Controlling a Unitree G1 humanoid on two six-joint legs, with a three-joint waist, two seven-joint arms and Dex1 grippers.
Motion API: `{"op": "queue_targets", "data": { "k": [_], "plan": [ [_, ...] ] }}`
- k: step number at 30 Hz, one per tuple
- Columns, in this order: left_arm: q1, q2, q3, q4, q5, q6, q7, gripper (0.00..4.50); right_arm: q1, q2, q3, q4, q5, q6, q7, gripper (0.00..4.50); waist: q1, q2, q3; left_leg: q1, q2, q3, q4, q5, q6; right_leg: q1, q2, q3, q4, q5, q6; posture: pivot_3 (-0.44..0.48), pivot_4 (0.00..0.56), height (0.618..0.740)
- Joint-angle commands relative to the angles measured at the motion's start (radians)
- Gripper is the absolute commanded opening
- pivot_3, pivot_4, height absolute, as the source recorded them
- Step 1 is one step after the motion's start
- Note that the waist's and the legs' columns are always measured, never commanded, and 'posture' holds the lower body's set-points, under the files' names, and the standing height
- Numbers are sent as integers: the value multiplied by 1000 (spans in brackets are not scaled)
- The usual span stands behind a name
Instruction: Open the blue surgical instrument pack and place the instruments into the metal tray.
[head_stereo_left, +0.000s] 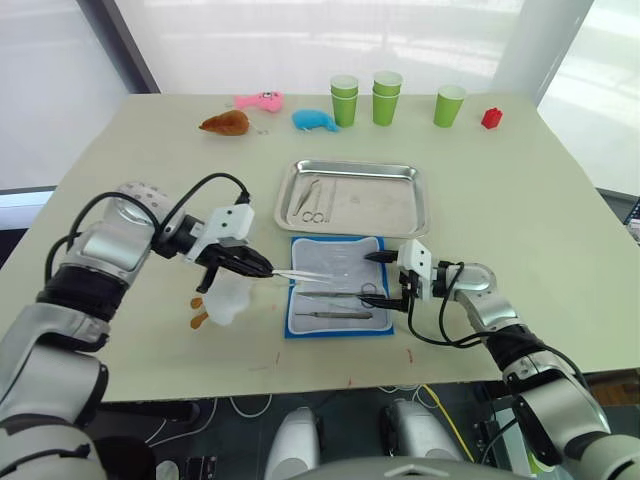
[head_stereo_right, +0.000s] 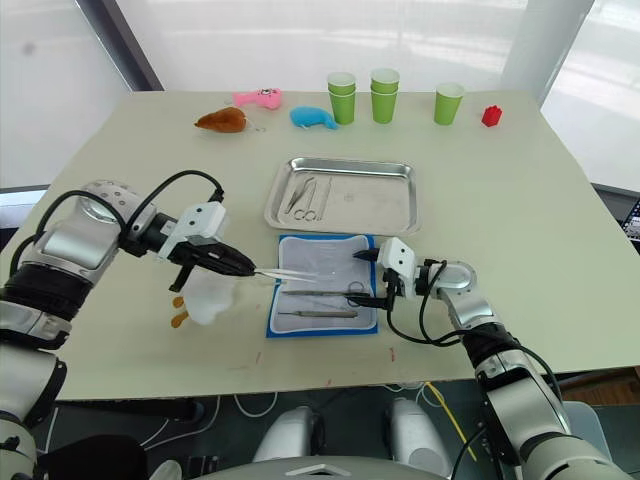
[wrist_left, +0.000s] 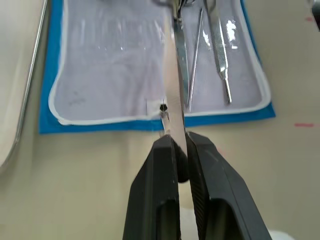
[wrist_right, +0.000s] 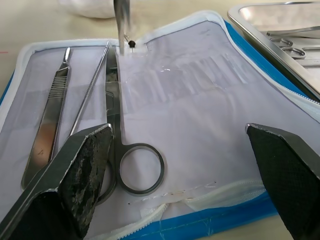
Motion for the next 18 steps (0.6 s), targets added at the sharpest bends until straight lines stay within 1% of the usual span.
{"op": "queue_targets", "data": {
  "k": [1,4,6,8,9,10,13,15,18],
  "plan": [
    [-14,53,6,-39,-60,24,-41,71,71,-11,78,122,-110,61,3,4500,0,0,0,0,0,0,0,0,0,0,0,0,0,0,0,0,150,740],
    [-24,73,18,-55,-113,79,-41,71,69,-11,78,126,-110,59,5,4500,1,0,1,0,0,0,0,0,0,0,0,0,0,0,0,0,150,740],
    [-34,69,32,-43,-114,85,-41,71,67,-11,79,129,-111,58,6,4500,1,1,2,0,0,0,0,0,0,0,0,0,0,0,0,0,150,740],
    [-44,51,57,-31,-120,114,-41,71,64,-10,78,131,-111,58,7,4500,1,1,2,0,0,0,0,0,0,0,0,0,0,0,0,0,150,740],
    [-49,25,88,-28,-133,154,-31,71,62,-10,78,132,-111,58,8,4500,1,1,3,0,0,0,0,0,0,0,0,0,0,0,0,0,150,740],
    [-54,-5,119,-32,-153,206,-2,71,61,-10,78,133,-111,57,8,4500,1,1,3,0,0,0,0,0,0,0,0,0,0,0,0,0,150,740],
    [-51,-101,197,-68,-174,307,147,71,60,-11,78,136,-112,55,9,4500,2,0,3,0,0,0,0,0,0,0,0,-1,0,0,0,0,150,740],
    [-44,-175,243,-99,-160,355,271,71,59,-12,77,138,-112,54,9,4500,1,-2,2,0,0,0,0,0,0,0,0,0,0,0,0,0,150,740],
    [-41,-279,281,-135,-112,397,448,71,58,-16,75,139,-113,54,9,4500,-1,-4,1,0,0,0,1,0,0,0,0,0,0,1,1,0,150,740]
  ]
}}
